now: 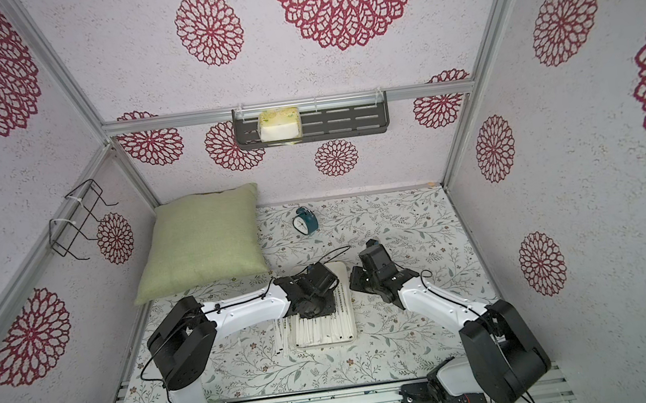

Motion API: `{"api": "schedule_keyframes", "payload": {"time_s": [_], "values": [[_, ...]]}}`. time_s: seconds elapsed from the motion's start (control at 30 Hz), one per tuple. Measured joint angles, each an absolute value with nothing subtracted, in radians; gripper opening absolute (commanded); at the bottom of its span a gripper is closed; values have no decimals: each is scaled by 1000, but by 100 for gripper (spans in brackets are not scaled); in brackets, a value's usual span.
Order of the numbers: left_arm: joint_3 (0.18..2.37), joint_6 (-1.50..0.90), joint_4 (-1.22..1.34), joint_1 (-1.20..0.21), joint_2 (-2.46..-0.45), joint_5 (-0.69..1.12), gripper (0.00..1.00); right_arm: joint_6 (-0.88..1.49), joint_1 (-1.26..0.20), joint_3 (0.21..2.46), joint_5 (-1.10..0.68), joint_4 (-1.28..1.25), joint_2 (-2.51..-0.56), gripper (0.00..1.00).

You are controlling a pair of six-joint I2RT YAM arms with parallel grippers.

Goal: Put the straws into the storage box
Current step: Place the straw in the storage box.

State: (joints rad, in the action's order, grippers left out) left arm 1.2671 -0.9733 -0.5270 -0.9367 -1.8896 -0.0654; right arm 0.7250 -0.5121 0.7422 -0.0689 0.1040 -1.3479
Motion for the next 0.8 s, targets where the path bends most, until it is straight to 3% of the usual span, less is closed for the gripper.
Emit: {"api": "schedule_keyframes", "payload": {"time_s": [0.23, 0.5, 0.67, 0.8], "values": [[1278, -961, -591, -929, -1838, -104, 28, 725, -510, 742, -84, 101, -1348, 21], [1108, -891, -646, -818, -1492, -194, 45, 725, -540, 747, -72, 112, -1356, 21], [896, -845, -624, -639, -1350, -171, 44, 728, -662, 795, -19, 133, -1412, 20], [815, -838, -599, -592, -1362, -125, 42, 747, -730, 812, -2, 126, -1453, 20]]}}
